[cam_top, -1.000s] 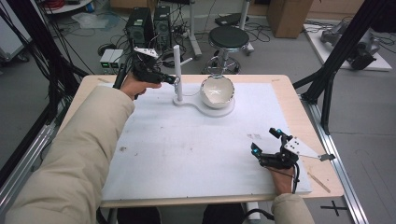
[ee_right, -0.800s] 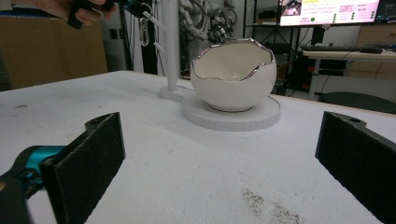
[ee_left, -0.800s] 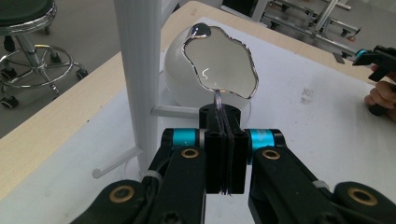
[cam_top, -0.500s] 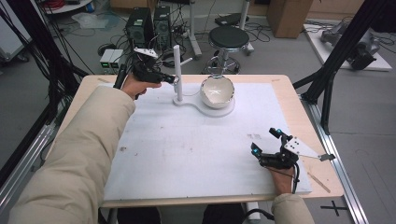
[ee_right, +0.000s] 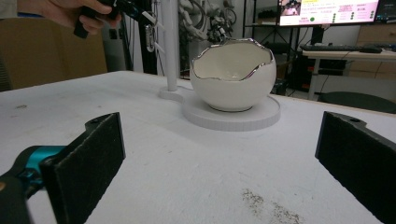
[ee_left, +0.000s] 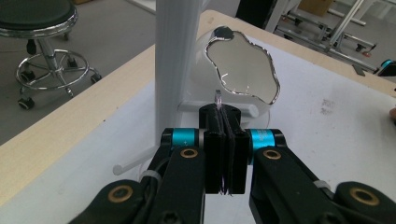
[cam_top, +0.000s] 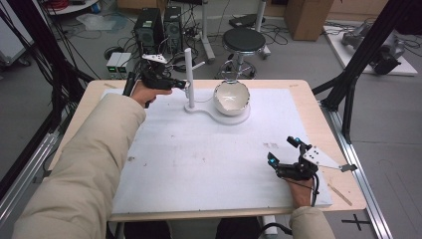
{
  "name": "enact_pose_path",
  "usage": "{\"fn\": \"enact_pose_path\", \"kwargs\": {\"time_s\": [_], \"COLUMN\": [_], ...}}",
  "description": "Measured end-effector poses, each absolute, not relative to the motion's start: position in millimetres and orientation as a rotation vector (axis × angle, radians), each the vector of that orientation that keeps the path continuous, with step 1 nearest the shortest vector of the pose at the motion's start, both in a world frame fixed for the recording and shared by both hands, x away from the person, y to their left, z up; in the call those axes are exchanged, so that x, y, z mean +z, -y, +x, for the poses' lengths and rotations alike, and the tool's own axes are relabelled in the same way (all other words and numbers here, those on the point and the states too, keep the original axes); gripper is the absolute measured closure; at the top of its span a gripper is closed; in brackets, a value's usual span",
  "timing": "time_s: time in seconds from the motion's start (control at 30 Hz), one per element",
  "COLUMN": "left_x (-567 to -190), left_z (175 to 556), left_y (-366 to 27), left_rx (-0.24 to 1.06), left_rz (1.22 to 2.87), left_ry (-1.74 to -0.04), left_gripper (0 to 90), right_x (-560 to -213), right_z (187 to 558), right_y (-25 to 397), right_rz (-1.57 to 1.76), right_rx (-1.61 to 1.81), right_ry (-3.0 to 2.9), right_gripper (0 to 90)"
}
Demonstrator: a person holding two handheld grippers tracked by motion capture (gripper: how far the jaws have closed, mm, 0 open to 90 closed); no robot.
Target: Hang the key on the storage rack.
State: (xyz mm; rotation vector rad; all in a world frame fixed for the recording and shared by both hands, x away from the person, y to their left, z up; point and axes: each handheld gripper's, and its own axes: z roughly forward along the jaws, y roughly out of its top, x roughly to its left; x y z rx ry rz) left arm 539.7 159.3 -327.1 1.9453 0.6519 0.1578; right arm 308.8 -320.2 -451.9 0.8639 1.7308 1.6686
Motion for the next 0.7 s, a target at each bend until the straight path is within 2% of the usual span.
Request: {"fn": "enact_pose_path", "kwargs": {"time_s": [0.07, 0.13, 0.27, 0.5, 0.6, 0.67, 0.7], "left_x": [-328, -327, -325, -322, -318, -316, -315], "left_z": [540, 540, 539, 537, 531, 523, 519], "left_y": [-160, -161, -165, -172, -178, -183, -186], "left_rx": [0.184, 0.202, 0.212, 0.19, 0.225, 0.272, 0.289], "left_rz": [1.929, 1.901, 1.901, 1.864, 1.828, 1.801, 1.796], "left_ry": [-0.672, -0.699, -0.703, -0.694, -0.674, -0.665, -0.655], "left_gripper": [86.1, 78.8, 76.5, 51.8, 36.8, 22.1, 18.8], "right_x": [-452, -452, -452, -452, -452, -452, -452], "right_z": [309, 309, 309, 309, 309, 309, 309], "right_y": [320, 320, 320, 320, 320, 320, 320], "right_rz": [0.864, 0.865, 0.864, 0.864, 0.866, 0.866, 0.866], "right_rx": [1.665, 1.669, 1.668, 1.67, 1.67, 1.67, 1.669], "right_ry": [-1.731, -1.731, -1.732, -1.73, -1.73, -1.729, -1.73], "right_gripper": [0.5, 0.5, 0.5, 0.5, 0.5, 0.5, 0.5]}}
